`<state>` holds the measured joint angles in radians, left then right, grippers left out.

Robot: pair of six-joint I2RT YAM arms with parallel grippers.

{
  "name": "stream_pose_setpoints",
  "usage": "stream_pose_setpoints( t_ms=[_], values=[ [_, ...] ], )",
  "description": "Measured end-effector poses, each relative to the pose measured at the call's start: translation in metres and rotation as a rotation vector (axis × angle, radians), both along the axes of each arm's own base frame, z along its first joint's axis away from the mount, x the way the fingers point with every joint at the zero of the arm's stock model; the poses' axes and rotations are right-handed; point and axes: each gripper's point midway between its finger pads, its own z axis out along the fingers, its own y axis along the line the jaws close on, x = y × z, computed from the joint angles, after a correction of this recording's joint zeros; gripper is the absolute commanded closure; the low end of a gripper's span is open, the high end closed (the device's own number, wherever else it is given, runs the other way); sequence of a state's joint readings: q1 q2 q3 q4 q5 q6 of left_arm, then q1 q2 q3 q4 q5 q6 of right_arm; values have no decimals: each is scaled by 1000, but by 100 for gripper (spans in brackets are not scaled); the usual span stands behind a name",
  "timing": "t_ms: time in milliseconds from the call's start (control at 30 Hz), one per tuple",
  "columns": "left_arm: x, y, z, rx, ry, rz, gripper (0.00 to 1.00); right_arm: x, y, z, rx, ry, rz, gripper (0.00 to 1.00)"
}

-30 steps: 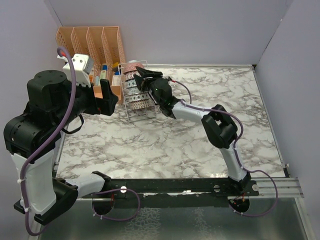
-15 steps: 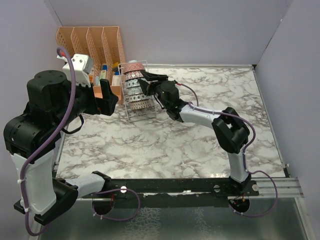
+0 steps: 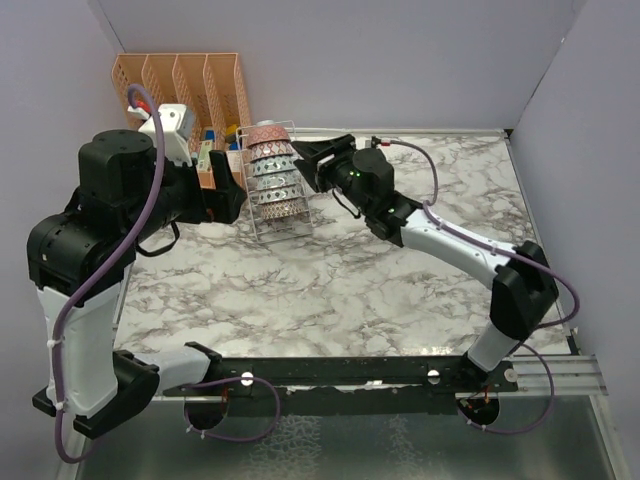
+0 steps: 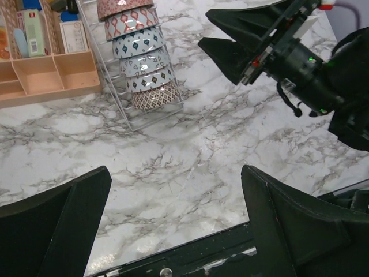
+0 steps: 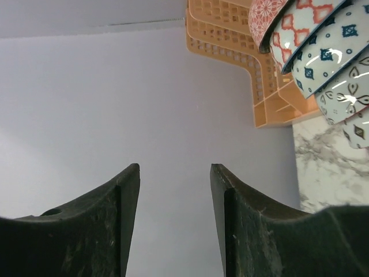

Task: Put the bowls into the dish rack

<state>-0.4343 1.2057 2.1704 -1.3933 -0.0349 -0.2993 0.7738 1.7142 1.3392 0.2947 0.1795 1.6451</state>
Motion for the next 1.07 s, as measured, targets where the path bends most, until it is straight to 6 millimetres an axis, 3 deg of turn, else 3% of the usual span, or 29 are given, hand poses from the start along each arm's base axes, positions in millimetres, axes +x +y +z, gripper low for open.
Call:
stream_pose_setpoints(
  t_ms=[100, 300, 467, 700, 867, 1067],
  values=[
    [7, -5, -8, -27, 52, 27, 1, -15, -18, 9, -128, -46, 17, 44],
    [31, -10, -37, -74, 193, 167, 1, -34, -75, 0, -461, -92, 8, 29],
    [45, 4, -48, -108, 222, 354, 1, -54, -132, -5, -759, -130, -39, 1],
    [53, 31, -48, -132, 181, 572, 1, -80, -188, -17, -1077, -108, -40, 0],
    [58, 41, -52, -115, 166, 648, 1, -95, -209, -34, -1206, -67, -2, 0],
    [61, 46, -50, -110, 145, 674, 1, -108, -223, -29, -1236, -79, 3, 0]
  ],
)
